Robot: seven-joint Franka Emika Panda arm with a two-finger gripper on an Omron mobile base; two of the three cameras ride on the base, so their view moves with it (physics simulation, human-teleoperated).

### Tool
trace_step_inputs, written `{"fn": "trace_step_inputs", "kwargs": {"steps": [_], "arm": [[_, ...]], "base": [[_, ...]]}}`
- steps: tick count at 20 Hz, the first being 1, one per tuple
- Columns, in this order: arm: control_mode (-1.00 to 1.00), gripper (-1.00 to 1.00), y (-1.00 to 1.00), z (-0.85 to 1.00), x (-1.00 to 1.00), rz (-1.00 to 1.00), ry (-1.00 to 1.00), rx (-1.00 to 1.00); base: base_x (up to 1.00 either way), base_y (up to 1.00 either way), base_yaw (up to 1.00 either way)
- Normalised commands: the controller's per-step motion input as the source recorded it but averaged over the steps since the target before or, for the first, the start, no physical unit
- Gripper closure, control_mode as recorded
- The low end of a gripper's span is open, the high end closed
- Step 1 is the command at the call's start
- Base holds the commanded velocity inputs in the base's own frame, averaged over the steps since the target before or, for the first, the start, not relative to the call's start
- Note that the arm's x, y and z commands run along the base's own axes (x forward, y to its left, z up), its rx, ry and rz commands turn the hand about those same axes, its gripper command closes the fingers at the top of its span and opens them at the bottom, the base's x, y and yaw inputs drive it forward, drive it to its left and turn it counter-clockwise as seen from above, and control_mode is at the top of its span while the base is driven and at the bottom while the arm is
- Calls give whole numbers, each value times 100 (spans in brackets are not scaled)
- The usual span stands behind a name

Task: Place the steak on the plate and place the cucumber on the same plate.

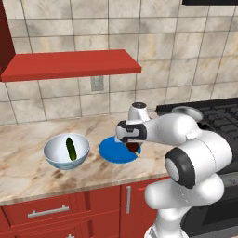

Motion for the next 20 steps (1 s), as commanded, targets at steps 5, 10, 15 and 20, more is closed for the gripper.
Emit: {"fn": "trace_step_inputs", "kwargs": {"steps": [5, 10, 15, 20], "arm": [[-100, 100, 4, 0, 29, 0, 3, 0], [-100, 100, 2, 0, 33, 0, 3, 0], [-100, 100, 4, 0, 23, -1, 0, 0], [-100, -100, 2, 0, 1, 0, 0, 0]], "base": [[0, 0, 0], [0, 0, 0], [0, 0, 0], [0, 0, 0]]}}
